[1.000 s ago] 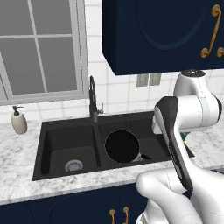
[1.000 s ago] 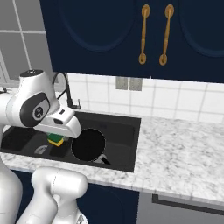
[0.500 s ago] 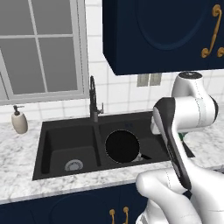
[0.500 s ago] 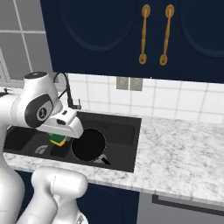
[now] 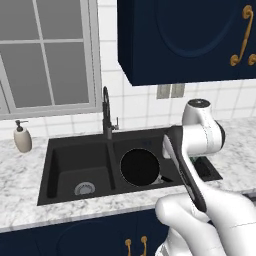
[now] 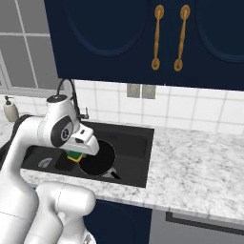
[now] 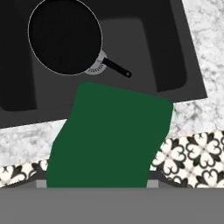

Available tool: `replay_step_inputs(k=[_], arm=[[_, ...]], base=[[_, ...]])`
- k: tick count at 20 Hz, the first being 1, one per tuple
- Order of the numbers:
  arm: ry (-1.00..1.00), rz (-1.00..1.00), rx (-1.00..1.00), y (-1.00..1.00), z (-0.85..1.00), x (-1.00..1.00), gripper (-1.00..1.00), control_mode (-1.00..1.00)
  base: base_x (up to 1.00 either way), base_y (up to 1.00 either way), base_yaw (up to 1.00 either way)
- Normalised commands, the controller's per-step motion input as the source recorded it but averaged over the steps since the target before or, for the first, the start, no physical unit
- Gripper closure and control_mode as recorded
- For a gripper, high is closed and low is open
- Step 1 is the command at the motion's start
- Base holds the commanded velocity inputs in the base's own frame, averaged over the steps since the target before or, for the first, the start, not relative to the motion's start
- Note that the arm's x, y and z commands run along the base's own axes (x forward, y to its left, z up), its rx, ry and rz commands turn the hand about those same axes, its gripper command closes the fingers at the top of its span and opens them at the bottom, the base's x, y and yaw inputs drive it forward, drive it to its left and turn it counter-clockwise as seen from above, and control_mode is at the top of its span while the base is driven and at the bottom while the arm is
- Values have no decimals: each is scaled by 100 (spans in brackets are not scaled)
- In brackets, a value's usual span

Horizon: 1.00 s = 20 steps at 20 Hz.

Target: Pick the pan and sponge and place them into the sink. Then turn on the water.

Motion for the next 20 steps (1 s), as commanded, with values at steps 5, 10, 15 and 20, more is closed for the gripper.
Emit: replay_step_inputs(k=[5,10,15,20], arm=[[0,0,1,0,-25,80,100,-100],[0,0,0,4,-54,63,100,-100],[-2,0,0,10,-75,28,100,-100],[-2,0,0,7,-40,24,100,-100]], base=[[0,0,0],[0,0,0],[0,0,0],[0,0,0]])
